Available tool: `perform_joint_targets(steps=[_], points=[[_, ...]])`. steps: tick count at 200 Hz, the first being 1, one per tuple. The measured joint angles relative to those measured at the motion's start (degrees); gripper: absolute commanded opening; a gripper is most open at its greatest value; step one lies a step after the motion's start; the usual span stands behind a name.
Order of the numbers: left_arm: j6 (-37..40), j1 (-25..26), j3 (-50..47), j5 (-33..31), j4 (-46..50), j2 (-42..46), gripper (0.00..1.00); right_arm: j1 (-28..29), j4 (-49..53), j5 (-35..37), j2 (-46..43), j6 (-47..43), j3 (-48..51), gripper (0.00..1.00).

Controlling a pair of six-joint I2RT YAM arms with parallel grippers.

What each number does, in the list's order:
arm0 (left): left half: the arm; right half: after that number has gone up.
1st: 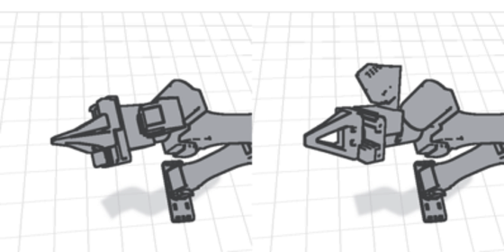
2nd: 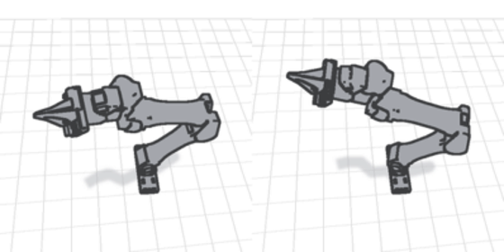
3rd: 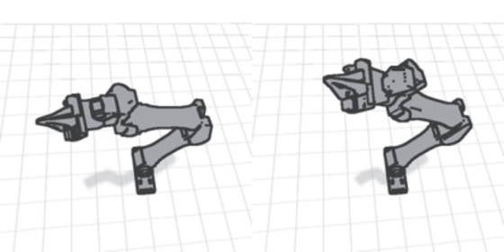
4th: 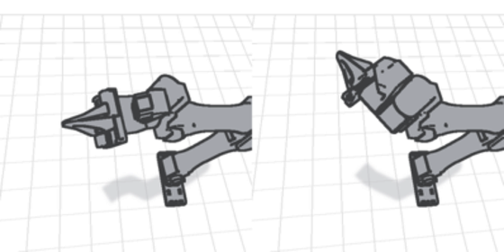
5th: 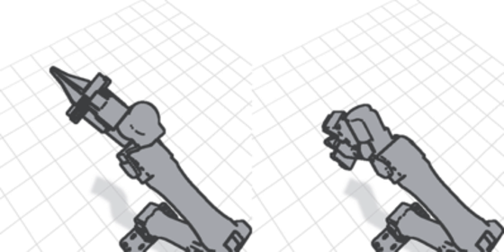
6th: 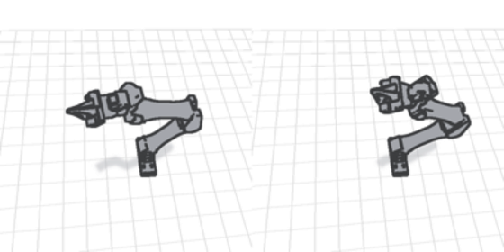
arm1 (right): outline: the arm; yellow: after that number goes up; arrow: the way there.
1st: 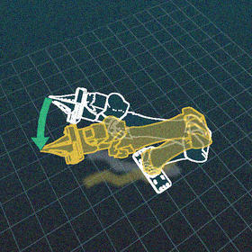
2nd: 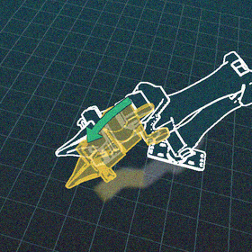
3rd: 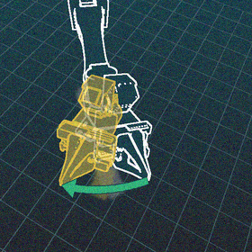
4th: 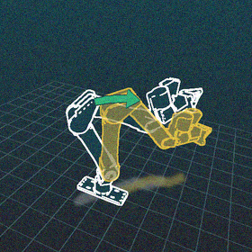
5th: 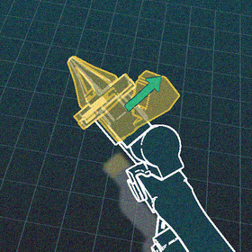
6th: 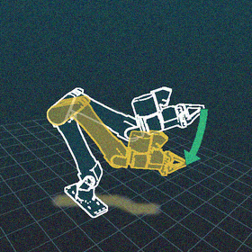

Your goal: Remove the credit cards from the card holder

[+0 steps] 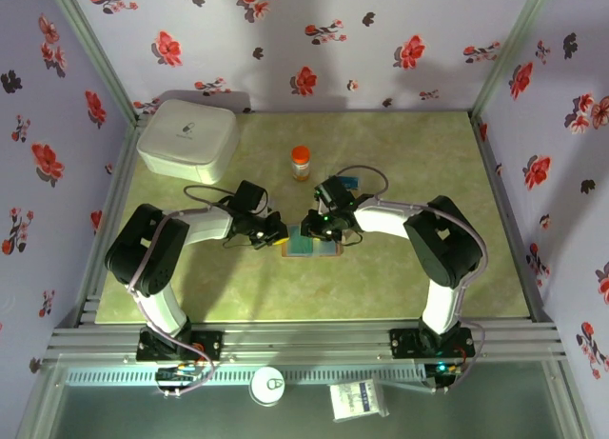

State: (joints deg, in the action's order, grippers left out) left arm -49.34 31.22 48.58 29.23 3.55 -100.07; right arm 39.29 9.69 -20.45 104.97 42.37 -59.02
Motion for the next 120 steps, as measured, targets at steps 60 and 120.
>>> perform_joint_targets(steps=[60, 120], points=[[0.0, 0.0, 0.17, 0.0, 0.15, -0.07, 0.0, 0.04, 2.01, 2.12, -0.83, -1.75, -0.17, 0.26], [0.2, 0.0, 1.14, -0.13, 3.34, 1.09, 0.0, 0.04, 2.19, 2.32, -2.25, -1.86, 0.22, 0.27]])
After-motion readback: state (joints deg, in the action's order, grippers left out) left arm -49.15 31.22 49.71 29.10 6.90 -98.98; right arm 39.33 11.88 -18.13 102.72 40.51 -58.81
